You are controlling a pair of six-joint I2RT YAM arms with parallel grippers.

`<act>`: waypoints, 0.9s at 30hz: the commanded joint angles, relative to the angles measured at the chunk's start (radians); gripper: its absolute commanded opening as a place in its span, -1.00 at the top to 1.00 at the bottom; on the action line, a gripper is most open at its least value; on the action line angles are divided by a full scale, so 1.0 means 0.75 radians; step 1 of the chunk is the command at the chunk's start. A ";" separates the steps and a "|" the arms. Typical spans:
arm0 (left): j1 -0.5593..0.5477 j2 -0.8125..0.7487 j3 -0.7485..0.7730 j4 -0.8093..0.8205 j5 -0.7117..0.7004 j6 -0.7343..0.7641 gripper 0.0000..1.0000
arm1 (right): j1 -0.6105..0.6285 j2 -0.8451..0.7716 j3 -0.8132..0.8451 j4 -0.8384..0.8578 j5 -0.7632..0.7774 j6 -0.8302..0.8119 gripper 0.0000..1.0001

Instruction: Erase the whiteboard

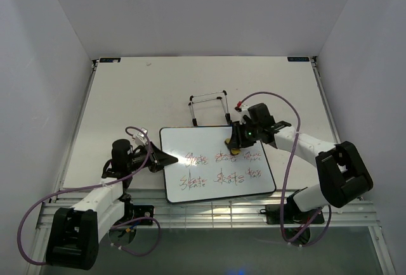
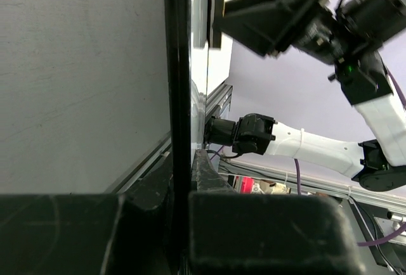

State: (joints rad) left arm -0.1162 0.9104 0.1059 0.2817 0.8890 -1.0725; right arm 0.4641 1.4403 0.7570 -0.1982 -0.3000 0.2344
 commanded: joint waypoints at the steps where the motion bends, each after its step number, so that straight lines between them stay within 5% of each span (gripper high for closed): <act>1: 0.018 -0.005 0.049 -0.024 -0.251 0.127 1.00 | 0.233 0.043 -0.005 0.078 -0.195 0.117 0.50; 6: 0.018 -0.013 0.057 -0.026 -0.253 0.121 1.00 | 0.275 0.121 0.062 -0.001 -0.071 0.088 0.50; 18: 0.020 -0.046 0.078 -0.093 -0.332 0.139 1.00 | -0.346 0.106 -0.026 -0.220 0.173 -0.038 0.51; 27: 0.020 -0.034 0.088 -0.104 -0.330 0.150 1.00 | -0.439 0.143 -0.011 -0.235 0.110 -0.104 0.52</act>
State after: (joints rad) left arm -0.1135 0.8871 0.1413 0.2180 0.8700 -1.0634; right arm 0.1326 1.5146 0.7685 -0.2832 -0.2382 0.2024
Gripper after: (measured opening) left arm 0.144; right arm 0.401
